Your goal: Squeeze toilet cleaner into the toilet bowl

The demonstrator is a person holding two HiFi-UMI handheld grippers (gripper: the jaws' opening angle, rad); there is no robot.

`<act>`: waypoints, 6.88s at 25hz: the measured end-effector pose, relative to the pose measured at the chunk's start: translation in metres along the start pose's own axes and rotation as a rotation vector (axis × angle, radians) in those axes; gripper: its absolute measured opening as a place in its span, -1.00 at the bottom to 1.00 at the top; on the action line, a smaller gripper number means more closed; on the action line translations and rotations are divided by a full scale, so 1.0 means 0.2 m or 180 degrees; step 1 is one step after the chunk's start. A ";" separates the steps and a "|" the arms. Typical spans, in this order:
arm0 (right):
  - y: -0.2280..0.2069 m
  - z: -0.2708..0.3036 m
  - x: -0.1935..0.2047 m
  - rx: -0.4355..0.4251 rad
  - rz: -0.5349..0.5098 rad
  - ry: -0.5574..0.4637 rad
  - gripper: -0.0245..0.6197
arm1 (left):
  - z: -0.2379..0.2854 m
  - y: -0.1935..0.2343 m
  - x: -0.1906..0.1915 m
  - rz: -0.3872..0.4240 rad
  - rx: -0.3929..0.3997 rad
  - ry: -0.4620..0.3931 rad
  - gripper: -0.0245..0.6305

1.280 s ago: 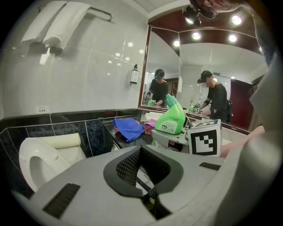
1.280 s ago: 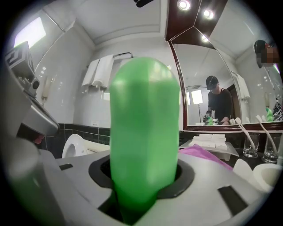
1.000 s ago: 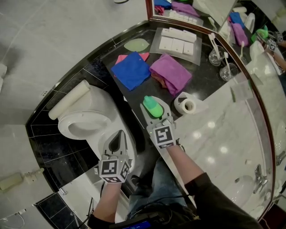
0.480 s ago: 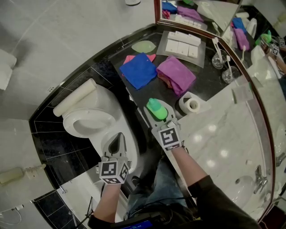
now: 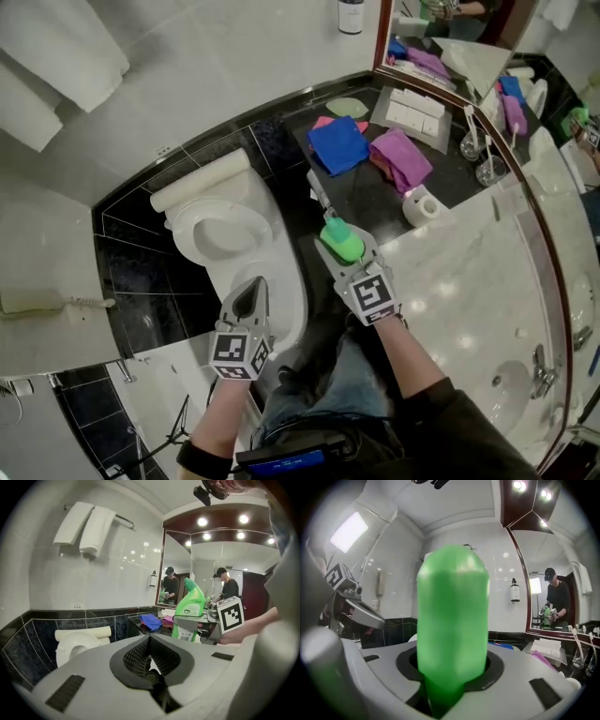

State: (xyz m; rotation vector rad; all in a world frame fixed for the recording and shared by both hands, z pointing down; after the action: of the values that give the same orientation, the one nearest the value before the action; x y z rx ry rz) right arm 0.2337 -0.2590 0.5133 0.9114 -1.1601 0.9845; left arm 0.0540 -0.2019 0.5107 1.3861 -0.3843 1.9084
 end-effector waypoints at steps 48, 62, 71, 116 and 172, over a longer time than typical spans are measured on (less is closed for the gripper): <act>1.53 -0.85 -0.23 -0.2300 -0.0587 0.0594 -0.37 | -1.46 -0.14 0.07 0.0088 -0.0242 -0.0463 -0.91; 1.61 -0.83 -0.21 -0.2476 -0.0740 0.0741 -0.37 | -1.41 -0.26 -0.05 -0.0351 0.0616 -0.0614 -0.22; 1.64 -0.86 -0.20 -0.2855 -0.0877 0.0819 -0.37 | -1.40 -0.36 -0.12 -0.0042 0.1090 -0.0456 0.04; 1.66 -0.98 -0.19 -0.3344 -0.1194 0.0686 -0.37 | -1.38 -0.46 -0.17 -0.0258 0.1965 -0.0399 -0.49; 1.68 -1.06 -0.22 -0.4008 -0.0753 0.1006 -0.36 | -1.41 -0.58 -0.31 0.1065 0.1978 -0.0349 -0.43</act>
State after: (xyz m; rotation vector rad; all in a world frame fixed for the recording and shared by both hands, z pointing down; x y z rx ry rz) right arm -0.0260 0.0394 0.4564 -0.1311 -1.0846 0.0682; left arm -0.0495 0.0285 0.3297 1.9260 -0.0679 2.3525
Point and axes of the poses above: the fingertips, and each gripper's own axes: z forward along the fingers, y to its left, x out of its underside, the point moved 3 cm from there along -z, backward along the fingers, and after that the axes turned 12 degrees about x, right-handed, at the moved point
